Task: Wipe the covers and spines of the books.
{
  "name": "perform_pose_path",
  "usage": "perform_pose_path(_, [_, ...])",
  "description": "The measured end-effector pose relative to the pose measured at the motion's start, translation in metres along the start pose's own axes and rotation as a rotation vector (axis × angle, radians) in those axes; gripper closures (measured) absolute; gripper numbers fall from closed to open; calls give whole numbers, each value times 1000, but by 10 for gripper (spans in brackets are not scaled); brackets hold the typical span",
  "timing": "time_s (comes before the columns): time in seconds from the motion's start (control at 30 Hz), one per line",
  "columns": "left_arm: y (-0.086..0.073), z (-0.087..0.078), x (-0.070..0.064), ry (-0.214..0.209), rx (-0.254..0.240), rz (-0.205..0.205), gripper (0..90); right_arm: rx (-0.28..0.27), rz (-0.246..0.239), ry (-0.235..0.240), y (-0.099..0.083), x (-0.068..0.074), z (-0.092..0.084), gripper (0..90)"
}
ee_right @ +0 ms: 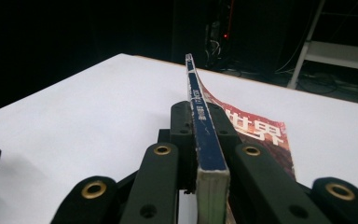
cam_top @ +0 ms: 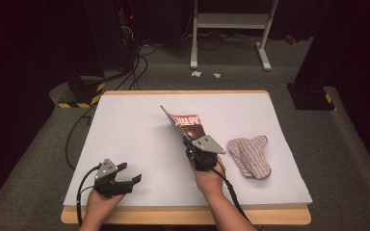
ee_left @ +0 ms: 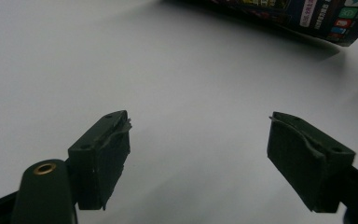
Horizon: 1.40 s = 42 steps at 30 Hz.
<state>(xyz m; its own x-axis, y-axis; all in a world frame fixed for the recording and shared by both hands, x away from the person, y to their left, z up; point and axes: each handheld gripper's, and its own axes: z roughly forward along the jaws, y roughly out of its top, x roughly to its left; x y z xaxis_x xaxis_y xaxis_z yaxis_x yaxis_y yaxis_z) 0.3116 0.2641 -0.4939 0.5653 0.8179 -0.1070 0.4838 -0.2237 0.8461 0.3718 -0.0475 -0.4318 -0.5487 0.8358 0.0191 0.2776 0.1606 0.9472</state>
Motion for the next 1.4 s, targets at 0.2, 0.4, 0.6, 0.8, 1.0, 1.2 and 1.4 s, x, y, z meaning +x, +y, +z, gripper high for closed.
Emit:
perform_pose_path(0.2, [0,-1,0,5,-1,3,214,21,-6,18,-7,8,8,841])
perform_pose_path(0.4, [-1,0,1,5,3,-4,213,65,-20,44,-18,19,19,839])
perform_pose_path(0.6, [0,0,-2,4,4,6,213,91,-25,62,-28,29,26,830])
perform_pose_path(0.8, [0,0,-1,5,4,7,211,111,-49,81,-36,43,30,786])
perform_pose_path(1.0, [0,-2,1,11,1,1,211,133,-67,103,-43,57,34,725])
perform_pose_path(1.2, [0,-1,0,12,7,5,208,137,-96,114,-49,68,37,636])
perform_pose_path(1.4, [1,1,-2,8,21,11,206,170,-83,233,-48,80,34,523])
